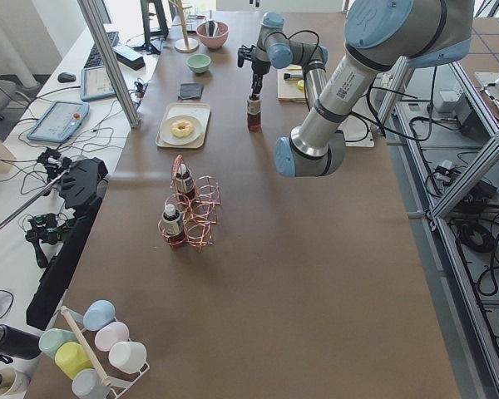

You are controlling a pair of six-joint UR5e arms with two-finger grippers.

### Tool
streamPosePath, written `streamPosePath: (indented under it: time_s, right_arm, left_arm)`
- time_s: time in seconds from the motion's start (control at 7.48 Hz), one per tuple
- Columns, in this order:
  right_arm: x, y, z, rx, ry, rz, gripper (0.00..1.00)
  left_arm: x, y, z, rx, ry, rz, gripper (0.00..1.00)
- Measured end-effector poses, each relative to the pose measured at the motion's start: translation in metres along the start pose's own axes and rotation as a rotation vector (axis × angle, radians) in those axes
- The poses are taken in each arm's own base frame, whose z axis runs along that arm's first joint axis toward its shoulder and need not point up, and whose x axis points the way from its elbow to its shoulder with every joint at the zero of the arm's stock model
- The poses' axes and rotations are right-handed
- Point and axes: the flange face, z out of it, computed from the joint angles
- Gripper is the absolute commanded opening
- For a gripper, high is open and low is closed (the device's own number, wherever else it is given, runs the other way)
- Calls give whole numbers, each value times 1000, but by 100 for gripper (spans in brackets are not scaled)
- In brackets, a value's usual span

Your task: Place tea on tray

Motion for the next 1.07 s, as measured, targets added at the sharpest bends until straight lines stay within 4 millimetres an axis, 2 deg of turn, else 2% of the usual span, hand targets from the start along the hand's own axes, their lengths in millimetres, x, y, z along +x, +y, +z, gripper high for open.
streamPosePath:
  time_s: [0.13, 0.27, 0.4, 0.54, 0.67, 0.8, 1.07]
  right_arm:
    - [-6, -11, -2, 7, 1, 7, 100]
    - [-23, -32, -2, 9, -2, 20, 99]
    - [-58, -64, -2, 11, -8, 33, 99]
    - [-102, -94, -2, 17, -15, 34, 99]
    - [-153, -123, -2, 28, -12, 37, 99]
    - [-216, -156, 5, 38, -16, 51, 99]
    - [-368, -218, 48, 49, -48, 156, 98]
  left_arm:
    - [3, 4, -3, 18, 5, 4, 97]
    - [1, 6, -12, 32, 20, 5, 97]
    - [-13, 9, -24, 43, 40, 7, 97]
    - [-36, 11, -29, 47, 43, 10, 97]
    - [-59, -3, -37, 57, 40, 9, 97]
    - [-86, -23, -42, 43, 33, 36, 97]
    - [-159, -64, -49, -43, 60, 88, 97]
